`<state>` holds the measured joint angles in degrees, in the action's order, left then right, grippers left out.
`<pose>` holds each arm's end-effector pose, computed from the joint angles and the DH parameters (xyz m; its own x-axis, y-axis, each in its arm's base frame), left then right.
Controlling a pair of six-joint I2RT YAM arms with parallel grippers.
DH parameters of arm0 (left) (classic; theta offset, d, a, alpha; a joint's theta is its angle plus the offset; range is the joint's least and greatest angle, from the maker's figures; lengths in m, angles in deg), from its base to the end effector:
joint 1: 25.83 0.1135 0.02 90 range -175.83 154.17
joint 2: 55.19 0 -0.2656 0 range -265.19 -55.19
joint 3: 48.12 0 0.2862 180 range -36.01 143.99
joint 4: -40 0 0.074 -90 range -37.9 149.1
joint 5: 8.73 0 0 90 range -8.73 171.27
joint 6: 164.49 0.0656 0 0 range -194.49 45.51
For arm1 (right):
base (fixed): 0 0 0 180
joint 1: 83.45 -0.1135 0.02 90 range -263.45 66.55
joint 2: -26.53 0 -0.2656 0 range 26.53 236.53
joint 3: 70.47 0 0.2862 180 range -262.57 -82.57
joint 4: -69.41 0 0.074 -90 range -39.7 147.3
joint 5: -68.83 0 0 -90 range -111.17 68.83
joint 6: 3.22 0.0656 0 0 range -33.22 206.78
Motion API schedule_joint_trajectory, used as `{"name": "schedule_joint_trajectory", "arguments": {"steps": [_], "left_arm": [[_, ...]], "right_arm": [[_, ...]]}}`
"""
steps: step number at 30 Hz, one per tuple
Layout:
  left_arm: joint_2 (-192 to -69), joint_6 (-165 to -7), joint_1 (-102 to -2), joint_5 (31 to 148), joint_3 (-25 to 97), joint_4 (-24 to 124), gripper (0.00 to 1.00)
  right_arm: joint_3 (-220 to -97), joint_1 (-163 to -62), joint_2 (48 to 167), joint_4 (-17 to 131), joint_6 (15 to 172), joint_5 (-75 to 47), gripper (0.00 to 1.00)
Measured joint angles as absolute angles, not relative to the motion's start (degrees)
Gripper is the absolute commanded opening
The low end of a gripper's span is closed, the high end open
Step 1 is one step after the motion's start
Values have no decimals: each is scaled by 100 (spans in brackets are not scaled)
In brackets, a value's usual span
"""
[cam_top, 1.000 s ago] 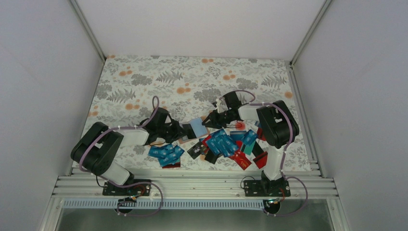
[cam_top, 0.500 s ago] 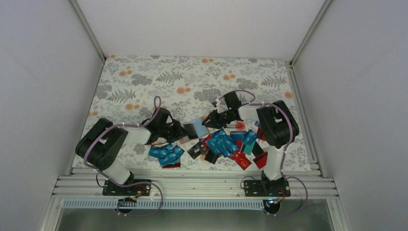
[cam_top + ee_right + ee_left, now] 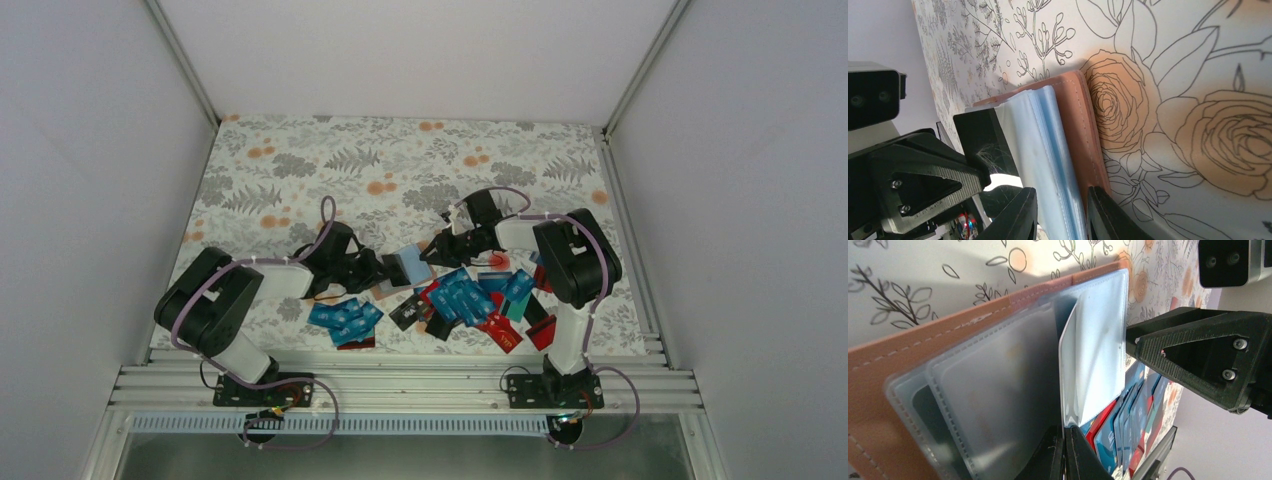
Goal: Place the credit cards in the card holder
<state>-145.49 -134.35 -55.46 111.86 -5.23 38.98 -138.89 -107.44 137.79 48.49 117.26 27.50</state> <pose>0.2487 -0.1798 0.0739 -0.9479 -0.3173 -0.0277 -0.1774 0.5982 -0.7815 0.3254 0.1987 0.0612 -0.9963 -0.0767 -0.0394 -0.0771 0.5886 0.8047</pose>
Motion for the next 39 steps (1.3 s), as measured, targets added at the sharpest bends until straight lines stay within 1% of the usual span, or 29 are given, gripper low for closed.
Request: {"name": "schedule_joint_trajectory", "arguments": {"steps": [11, 24, 39], "left_arm": [[-14492, -13172, -5524, 10972, -365, 4055, 2], [-14615, -13115, -5699, 10972, -361, 3716, 2], [-14872, -13445, -5887, 10948, -486, 3107, 2]], "right_arm": [[-13889, -10744, 13781, 4846, 11713, 2752, 27], [-13889, -10755, 13812, 4846, 11713, 2813, 27], [-13889, -10755, 13814, 4846, 11715, 2811, 26]]}}
